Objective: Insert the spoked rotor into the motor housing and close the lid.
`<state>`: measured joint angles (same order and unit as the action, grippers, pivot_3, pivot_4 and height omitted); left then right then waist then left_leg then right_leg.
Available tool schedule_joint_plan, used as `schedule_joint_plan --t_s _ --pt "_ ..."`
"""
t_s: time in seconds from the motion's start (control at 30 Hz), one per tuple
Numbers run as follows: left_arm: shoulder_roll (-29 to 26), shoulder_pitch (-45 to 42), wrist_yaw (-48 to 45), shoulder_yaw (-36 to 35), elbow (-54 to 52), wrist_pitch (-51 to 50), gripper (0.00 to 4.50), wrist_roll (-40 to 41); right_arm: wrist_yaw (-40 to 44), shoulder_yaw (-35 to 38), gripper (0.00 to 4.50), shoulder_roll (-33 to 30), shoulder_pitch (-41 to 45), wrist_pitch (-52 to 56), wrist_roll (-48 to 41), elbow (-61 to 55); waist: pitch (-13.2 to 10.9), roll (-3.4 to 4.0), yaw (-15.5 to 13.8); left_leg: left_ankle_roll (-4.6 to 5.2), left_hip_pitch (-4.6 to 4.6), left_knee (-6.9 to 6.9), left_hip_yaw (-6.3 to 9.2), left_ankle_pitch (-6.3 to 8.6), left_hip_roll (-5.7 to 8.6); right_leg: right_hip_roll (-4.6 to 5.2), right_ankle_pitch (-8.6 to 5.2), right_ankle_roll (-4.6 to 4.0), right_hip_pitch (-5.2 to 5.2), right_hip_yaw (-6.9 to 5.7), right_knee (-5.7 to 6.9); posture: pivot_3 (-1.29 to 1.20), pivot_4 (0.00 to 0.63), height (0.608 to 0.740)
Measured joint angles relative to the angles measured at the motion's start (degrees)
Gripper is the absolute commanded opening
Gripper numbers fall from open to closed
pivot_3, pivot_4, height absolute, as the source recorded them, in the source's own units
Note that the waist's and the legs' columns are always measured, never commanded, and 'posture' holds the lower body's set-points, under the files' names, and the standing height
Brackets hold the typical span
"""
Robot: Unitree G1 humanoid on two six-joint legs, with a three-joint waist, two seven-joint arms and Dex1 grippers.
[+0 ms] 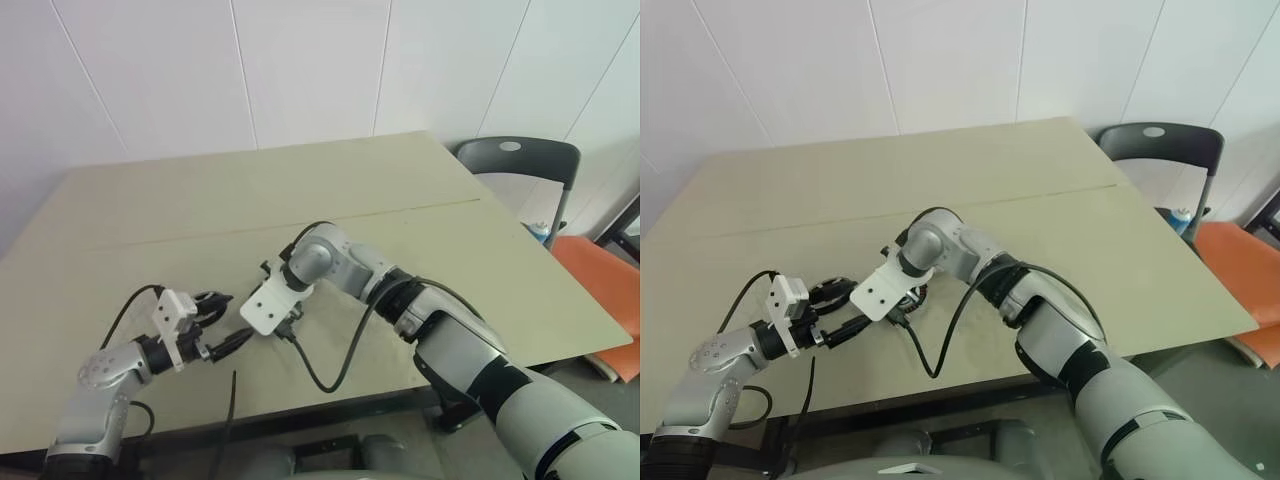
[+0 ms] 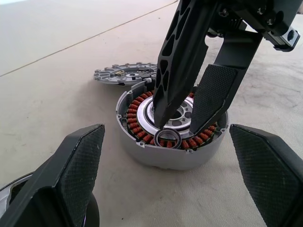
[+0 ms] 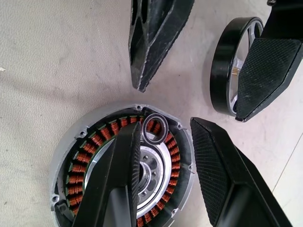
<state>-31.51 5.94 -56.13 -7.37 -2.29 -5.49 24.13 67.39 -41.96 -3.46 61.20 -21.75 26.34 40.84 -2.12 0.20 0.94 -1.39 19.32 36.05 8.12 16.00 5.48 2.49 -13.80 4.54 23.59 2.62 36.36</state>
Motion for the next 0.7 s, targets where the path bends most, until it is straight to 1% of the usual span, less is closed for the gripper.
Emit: schedule_joint_plan --t_s 0.63,0.7 --pt "-0.41 0.65 1.03 -0.19 -0.63 -0.30 4.50 0.07 -4.59 -0.34 1.74 1.14 0.06 -2.07 1.69 5.09 0.00 0.00 0.02 0.00 -0.03 0.01 0.00 0.00 0.00 0.00 0.00 -0.01 -0.03 0.00 0.00 0.00 0.000 0.740" --pt "-0.62 0.72 1.06 -0.23 -0.63 -0.29 4.50 0.08 -4.81 -0.30 1.37 1.18 0.13 -2.35 1.69 5.69 0.00 0.00 0.02 0.00 -0.04 0.01 0.00 0.00 0.00 0.00 -0.03 -0.05 -0.04 0.00 0.00 0.00 0.000 0.740"
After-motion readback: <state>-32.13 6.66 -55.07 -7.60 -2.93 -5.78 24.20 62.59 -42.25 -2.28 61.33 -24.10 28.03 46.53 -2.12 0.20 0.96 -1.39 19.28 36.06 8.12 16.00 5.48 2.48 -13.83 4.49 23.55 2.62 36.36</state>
